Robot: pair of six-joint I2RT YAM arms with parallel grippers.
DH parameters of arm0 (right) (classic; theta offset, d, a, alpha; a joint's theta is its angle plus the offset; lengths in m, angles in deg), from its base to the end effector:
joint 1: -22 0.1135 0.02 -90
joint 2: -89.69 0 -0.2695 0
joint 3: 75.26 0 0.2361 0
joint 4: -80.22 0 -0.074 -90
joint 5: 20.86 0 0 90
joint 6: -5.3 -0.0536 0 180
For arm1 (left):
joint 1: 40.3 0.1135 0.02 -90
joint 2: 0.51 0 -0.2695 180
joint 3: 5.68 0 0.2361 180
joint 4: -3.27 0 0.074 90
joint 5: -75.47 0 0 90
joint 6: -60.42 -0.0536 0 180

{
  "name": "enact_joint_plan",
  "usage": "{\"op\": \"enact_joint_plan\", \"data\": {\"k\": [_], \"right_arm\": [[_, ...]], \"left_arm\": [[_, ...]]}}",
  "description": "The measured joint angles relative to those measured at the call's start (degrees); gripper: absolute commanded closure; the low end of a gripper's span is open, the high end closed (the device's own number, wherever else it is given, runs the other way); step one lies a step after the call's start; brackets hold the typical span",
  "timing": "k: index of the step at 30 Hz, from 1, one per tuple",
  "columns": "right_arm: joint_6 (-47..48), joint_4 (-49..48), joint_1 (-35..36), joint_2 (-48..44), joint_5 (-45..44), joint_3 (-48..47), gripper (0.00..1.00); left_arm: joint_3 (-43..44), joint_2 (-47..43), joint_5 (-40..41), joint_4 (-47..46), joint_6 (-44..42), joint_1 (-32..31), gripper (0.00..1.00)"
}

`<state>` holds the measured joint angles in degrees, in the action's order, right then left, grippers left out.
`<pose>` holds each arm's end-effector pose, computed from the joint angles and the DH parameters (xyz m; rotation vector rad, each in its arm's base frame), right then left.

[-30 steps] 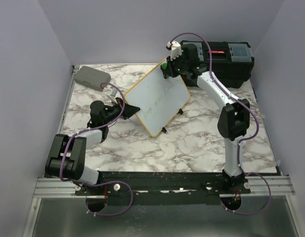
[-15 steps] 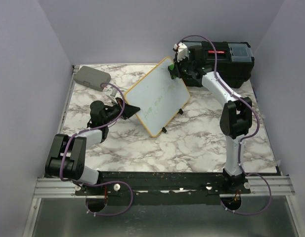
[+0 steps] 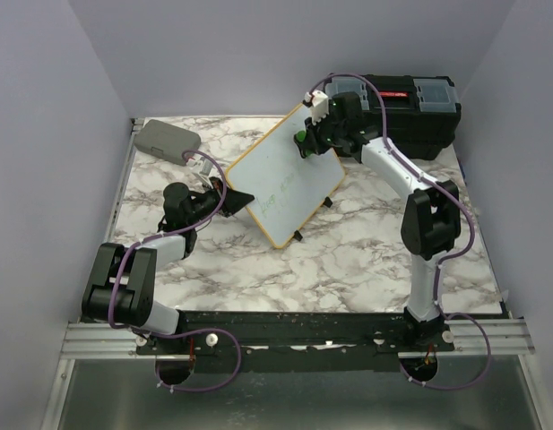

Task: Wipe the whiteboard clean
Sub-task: Erase the whiteboard at the whiteboard stand.

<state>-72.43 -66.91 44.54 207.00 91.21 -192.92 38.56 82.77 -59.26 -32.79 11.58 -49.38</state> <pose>0.4393 0.2041 0.2879 -0.8517 1.9580 0.5166 0.2743 -0.0820 0.2266 0.1636 1.7654 -1.2807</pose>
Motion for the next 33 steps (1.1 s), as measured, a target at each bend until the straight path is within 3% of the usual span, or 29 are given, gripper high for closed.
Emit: {"op": "enact_joint_plan", "data": {"k": [17, 24, 33], "right_arm": [[-3.9, 1.0, -2.2, 5.8, -7.7, -12.0, 0.99], [-3.7, 1.0, -4.8, 6.7, -8.1, -11.4, 0.99], [-2.2, 0.2, -5.7, 5.1, -2.1, -5.4, 0.99]], "left_arm": [[0.0, 0.0, 0.0, 0.0, -0.4, 0.0, 1.00], [0.0, 0.0, -0.1, -0.1, -0.6, 0.0, 1.00], [0.0, 0.1, -0.1, -0.1, 0.0, 0.0, 1.00]]}}
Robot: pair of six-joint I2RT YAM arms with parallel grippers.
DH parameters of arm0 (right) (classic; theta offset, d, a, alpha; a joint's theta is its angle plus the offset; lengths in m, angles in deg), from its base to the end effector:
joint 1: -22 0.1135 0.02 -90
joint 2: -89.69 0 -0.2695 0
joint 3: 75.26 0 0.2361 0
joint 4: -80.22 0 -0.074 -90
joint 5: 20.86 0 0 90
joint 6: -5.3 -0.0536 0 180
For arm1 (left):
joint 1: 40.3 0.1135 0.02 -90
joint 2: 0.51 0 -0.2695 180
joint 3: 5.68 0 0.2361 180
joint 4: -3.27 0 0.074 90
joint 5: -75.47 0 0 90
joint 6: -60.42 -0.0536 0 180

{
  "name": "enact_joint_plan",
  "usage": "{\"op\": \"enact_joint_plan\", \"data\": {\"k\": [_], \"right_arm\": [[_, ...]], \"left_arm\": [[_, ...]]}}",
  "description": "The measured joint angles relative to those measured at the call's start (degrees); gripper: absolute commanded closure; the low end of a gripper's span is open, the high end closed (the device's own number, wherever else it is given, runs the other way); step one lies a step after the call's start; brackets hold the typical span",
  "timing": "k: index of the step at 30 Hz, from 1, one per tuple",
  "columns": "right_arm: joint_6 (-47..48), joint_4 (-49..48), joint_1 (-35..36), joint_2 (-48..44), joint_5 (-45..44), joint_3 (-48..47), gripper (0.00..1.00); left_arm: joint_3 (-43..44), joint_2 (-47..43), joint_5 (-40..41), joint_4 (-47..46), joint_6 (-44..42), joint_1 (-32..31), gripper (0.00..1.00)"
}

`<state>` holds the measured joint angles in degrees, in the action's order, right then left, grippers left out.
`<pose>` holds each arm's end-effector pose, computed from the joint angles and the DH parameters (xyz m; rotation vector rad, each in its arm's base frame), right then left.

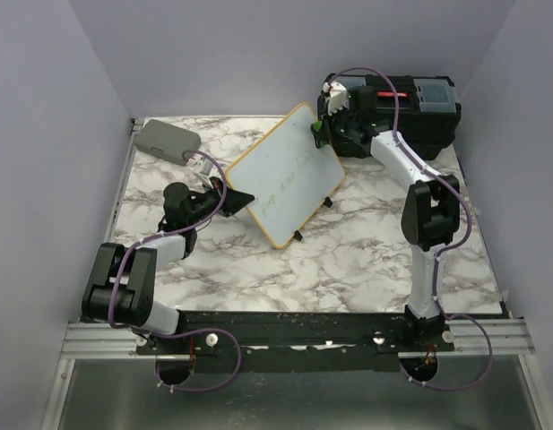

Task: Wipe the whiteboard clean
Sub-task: Erase the whiteboard at the whiteboard stand.

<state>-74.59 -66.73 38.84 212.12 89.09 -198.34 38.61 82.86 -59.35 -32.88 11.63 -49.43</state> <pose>0.4786 0.1640 0.2770 -0.6933 2.0138 0.4406 0.2744 -0.0824 0.2266 0.1655 1.7650 -1.2830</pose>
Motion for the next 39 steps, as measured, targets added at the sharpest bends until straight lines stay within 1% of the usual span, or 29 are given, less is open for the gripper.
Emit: {"op": "enact_joint_plan", "data": {"k": [11, 15, 22, 28, 31, 39], "right_arm": [[-1.6, 1.6, 1.7, -0.4, 2.0, -1.8, 0.99], [-2.9, 1.7, 2.5, -0.3, -0.2, -3.7, 0.99], [-4.1, 1.4, 2.7, 1.7, -5.2, -10.6, 0.99], [-4.0, 1.2, 2.0, 2.6, -6.0, -10.6, 0.99], [-3.5, 1.3, 1.8, 2.6, -5.3, -10.4, 0.99], [-1.4, 1.0, 1.6, 2.2, 1.7, -8.1, 0.99]], "left_arm": [[0.0, 0.1, 0.0, 0.0, -0.3, 0.0, 1.00], [0.0, 0.1, 0.0, 0.0, -0.4, 0.0, 1.00], [0.1, 0.1, -0.1, -0.1, -0.9, -0.2, 1.00], [0.3, 0.2, -0.2, 0.0, -0.9, -0.3, 1.00], [0.3, 0.2, -0.2, 0.0, -0.9, -0.3, 1.00], [0.3, 0.2, -0.2, 0.1, -0.7, -0.3, 1.00]]}}
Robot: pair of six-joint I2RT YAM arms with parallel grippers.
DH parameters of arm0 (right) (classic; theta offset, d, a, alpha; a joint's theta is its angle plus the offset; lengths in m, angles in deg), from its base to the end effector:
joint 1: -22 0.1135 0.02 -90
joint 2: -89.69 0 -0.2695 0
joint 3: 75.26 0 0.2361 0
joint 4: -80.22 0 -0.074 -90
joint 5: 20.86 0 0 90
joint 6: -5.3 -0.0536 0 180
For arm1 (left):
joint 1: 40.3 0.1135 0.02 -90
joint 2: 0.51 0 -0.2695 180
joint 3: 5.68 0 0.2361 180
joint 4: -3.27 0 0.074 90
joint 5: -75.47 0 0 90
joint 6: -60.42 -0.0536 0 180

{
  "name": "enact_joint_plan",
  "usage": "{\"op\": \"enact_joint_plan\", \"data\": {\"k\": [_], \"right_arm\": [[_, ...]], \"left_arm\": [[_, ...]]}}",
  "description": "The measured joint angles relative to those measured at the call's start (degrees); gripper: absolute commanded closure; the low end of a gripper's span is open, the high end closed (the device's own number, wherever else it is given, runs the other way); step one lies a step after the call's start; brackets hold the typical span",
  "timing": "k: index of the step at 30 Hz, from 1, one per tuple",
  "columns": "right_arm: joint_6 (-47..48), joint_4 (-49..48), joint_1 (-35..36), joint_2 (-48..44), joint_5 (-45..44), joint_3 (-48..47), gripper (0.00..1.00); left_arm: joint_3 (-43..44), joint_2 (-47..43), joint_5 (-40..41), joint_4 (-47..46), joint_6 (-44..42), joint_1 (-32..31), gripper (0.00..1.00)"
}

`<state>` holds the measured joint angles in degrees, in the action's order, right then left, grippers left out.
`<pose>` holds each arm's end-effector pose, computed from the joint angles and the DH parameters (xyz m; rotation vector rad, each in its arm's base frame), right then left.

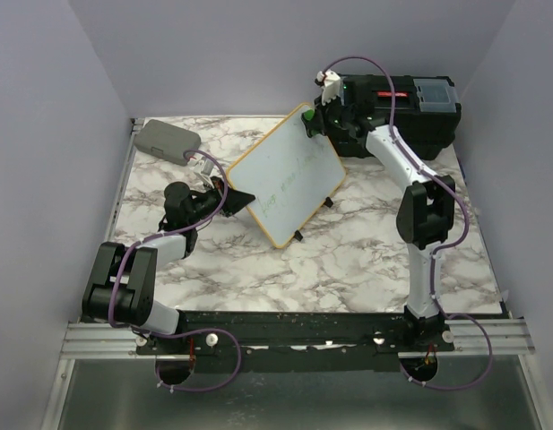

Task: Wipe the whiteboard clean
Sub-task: Erase the whiteboard at the whiteboard stand.

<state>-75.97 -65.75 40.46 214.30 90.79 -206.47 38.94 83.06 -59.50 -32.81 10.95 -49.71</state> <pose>0.4846 0.1826 0.3054 -0.7081 1.9222 0.4925 0.2752 -0.0840 0.2273 0.1829 1.7614 -1.2799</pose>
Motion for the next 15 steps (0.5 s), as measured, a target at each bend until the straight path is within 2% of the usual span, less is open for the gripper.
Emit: {"op": "enact_joint_plan", "data": {"k": [7, 15], "right_arm": [[0.4, 0.0, 3.4, -2.8, 1.7, 3.1, 0.99], [0.3, -1.7, 11.7, -9.2, 2.0, 11.8, 0.99]], "left_arm": [[0.0, 0.0, 0.0, 0.1, 0.0, 0.0, 1.00], [0.0, 0.0, 0.1, 0.3, 0.0, 0.0, 1.00]]}}
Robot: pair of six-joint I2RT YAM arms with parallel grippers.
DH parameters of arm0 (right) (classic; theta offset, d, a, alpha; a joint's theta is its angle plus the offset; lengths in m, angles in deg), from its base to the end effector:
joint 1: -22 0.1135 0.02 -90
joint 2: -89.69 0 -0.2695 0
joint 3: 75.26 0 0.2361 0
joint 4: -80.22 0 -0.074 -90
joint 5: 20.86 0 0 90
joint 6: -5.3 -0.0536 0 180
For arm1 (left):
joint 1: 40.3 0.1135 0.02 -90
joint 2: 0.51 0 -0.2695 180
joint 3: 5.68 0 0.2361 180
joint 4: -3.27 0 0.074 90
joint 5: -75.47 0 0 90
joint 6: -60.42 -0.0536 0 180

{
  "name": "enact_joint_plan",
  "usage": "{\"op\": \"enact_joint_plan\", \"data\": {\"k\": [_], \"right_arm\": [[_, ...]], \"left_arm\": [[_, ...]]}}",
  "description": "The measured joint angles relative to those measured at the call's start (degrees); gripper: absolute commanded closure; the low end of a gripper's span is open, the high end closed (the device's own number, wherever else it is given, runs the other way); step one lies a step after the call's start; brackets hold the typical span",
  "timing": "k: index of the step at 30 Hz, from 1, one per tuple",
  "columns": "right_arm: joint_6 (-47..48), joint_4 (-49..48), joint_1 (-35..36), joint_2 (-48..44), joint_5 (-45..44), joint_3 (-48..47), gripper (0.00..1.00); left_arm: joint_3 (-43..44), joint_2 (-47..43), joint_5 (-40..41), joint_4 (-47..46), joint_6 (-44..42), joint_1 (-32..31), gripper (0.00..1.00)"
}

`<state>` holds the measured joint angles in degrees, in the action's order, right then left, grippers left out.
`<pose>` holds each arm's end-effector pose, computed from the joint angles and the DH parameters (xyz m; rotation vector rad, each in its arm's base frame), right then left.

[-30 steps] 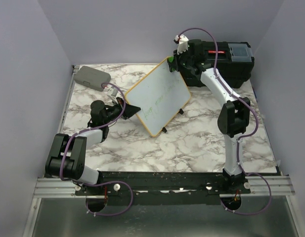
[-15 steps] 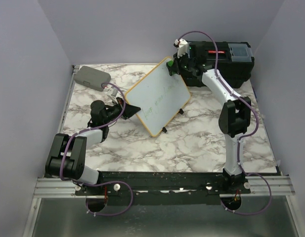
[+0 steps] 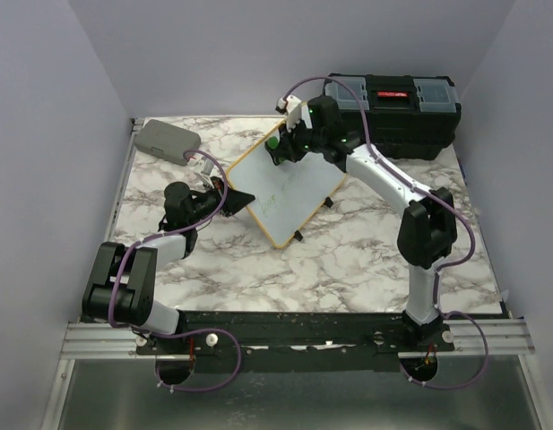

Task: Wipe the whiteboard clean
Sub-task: Erase the whiteboard at the whiteboard stand.

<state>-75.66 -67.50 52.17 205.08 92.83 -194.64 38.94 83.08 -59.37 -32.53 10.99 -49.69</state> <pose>0.4037 0.2596 0.3151 -0.9376 1.8603 0.6526 0.2753 -0.0838 0.2266 0.1774 1.7663 -1.2792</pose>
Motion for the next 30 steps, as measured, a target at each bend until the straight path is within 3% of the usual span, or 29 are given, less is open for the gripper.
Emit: {"op": "enact_joint_plan", "data": {"k": [8, 14, 25, 30], "right_arm": [[-0.1, -1.9, 7.4, -4.9, -2.3, 8.1, 0.99], [-0.1, -1.8, 7.5, -5.0, -5.8, 8.1, 0.99], [0.0, -1.6, -7.0, 3.2, -8.0, -2.6, 0.99], [0.0, -1.5, -10.0, 6.8, -8.2, -6.6, 0.99]], "left_arm": [[0.0, 0.0, 0.0, 0.0, 0.0, 0.0, 1.00], [0.2, 0.0, 0.1, 0.2, 0.0, 0.0, 1.00], [0.3, 0.0, 0.0, 0.4, -0.3, 0.0, 1.00], [0.3, 0.0, 0.0, 0.4, 0.0, 0.0, 1.00]]}}
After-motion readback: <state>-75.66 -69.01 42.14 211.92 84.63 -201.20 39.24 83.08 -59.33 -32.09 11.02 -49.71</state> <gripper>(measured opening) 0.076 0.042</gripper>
